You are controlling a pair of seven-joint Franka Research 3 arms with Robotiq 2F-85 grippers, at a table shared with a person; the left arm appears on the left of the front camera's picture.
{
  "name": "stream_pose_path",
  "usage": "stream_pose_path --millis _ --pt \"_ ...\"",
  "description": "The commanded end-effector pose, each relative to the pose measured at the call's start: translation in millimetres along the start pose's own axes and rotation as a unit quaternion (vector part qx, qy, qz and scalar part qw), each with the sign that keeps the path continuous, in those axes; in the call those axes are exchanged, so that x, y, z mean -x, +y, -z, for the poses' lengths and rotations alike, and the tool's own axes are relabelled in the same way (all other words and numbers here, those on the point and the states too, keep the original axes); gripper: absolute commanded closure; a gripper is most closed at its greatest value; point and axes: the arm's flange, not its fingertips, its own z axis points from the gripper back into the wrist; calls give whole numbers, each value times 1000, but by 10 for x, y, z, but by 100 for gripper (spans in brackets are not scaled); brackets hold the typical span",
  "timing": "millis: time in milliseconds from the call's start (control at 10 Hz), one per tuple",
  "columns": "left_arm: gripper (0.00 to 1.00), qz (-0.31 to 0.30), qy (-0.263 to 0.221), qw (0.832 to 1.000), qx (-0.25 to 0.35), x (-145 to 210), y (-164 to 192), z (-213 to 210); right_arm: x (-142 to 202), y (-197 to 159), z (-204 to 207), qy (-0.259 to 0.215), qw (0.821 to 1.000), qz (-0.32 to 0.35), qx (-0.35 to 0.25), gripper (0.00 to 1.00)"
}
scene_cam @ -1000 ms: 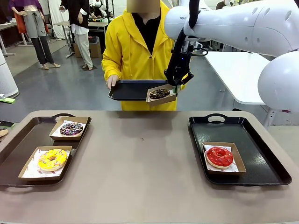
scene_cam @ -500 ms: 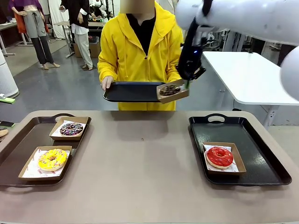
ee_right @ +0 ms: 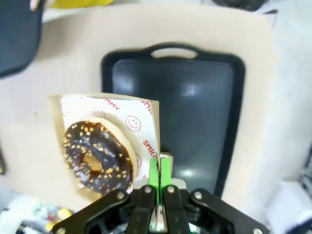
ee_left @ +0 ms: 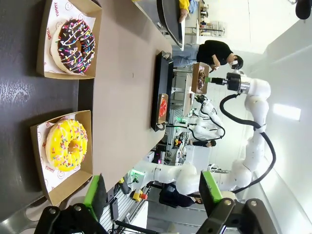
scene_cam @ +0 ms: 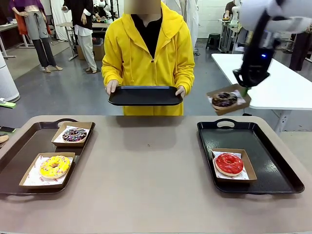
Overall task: Individually package the donuts and arrange them on the tray.
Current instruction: Place the picked Paper togo box on the Handle tray.
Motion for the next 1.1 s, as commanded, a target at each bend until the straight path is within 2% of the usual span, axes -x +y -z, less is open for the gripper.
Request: stream_pose_path --millis 0,200,600,700,1000 --pt "0 6 2 1000 4 14 -7 4 305 -324 231 -46 998 14 -38 99" --pt "0 6 2 1000 4 14 -7 4 357 -626 420 -65 995 39 -68 99" --pt "0 6 2 1000 4 14 -7 4 10 -788 824 -35 993 70 -89 99" --pt "0 6 2 1000 4 14 -7 4 237 -767 688 -38 994 69 -73 99" --pt "0 6 2 1000 4 14 -7 4 237 -767 688 -38 994 69 -73 99"
